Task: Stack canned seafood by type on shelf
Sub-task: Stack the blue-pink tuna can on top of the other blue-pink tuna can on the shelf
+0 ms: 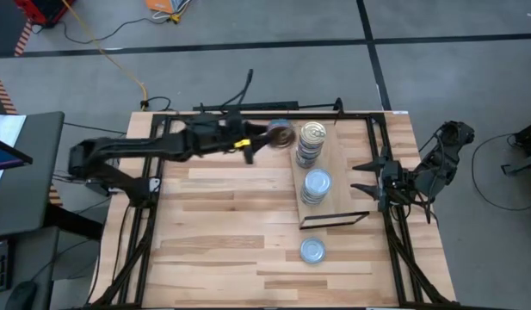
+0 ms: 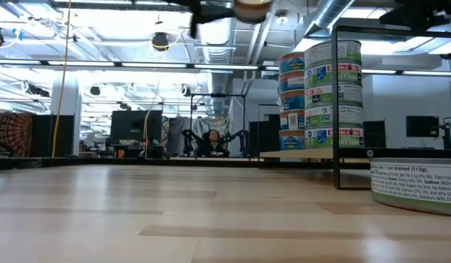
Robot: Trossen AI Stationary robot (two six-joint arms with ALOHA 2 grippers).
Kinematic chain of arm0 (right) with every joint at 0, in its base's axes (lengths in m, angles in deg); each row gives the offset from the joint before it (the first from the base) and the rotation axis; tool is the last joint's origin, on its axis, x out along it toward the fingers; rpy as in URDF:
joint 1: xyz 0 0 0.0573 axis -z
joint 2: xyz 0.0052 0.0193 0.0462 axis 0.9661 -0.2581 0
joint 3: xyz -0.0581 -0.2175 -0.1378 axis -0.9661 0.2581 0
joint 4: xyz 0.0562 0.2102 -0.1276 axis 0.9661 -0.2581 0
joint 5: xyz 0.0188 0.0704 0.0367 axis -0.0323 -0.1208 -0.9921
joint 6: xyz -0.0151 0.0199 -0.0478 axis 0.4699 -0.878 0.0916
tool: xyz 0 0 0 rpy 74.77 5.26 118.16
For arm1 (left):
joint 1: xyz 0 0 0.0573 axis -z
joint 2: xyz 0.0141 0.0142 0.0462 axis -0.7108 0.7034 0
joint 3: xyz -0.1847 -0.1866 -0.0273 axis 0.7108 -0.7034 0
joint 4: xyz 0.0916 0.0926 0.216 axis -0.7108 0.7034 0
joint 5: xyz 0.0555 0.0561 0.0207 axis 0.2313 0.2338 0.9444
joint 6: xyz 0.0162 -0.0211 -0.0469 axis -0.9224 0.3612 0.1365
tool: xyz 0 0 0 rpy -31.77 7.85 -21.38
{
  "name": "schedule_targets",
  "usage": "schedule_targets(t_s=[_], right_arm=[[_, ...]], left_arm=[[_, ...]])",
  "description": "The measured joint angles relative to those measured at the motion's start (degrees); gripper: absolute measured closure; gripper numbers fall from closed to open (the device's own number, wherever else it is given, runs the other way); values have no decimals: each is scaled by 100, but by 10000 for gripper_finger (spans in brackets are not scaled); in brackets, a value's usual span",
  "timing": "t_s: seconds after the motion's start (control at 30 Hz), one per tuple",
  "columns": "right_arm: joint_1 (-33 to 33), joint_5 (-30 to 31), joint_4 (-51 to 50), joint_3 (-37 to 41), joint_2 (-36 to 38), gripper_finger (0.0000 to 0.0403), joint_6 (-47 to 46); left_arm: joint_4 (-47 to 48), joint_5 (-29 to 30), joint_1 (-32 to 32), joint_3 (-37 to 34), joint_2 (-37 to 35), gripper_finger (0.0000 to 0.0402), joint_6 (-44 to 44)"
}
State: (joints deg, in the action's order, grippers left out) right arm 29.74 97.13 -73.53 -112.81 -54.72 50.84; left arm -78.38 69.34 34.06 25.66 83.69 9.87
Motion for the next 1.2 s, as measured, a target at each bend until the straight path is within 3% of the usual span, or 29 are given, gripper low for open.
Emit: schedule_targets(t_s=[0.13,0.27,0.37,0.67,0.93,1.2], right_arm=[[0,6,17,0,0,126,-2],[0,17,30,97,9,126,19],[0,15,35,122,4,126,48],[0,24,66,127,9,126,98],[0,23,172,127,7,126,106],[0,15,260,127,7,126,105]], left_arm=[[-1514,-250,-179,45,815,221,437],[-1992,-905,-355,567,1591,213,809],[-1958,-1430,-378,1110,2086,209,890],[-666,-1434,-385,2506,2828,214,593],[301,-1271,-513,2600,2831,213,1153],[320,-1075,-586,2597,2830,212,1704]])
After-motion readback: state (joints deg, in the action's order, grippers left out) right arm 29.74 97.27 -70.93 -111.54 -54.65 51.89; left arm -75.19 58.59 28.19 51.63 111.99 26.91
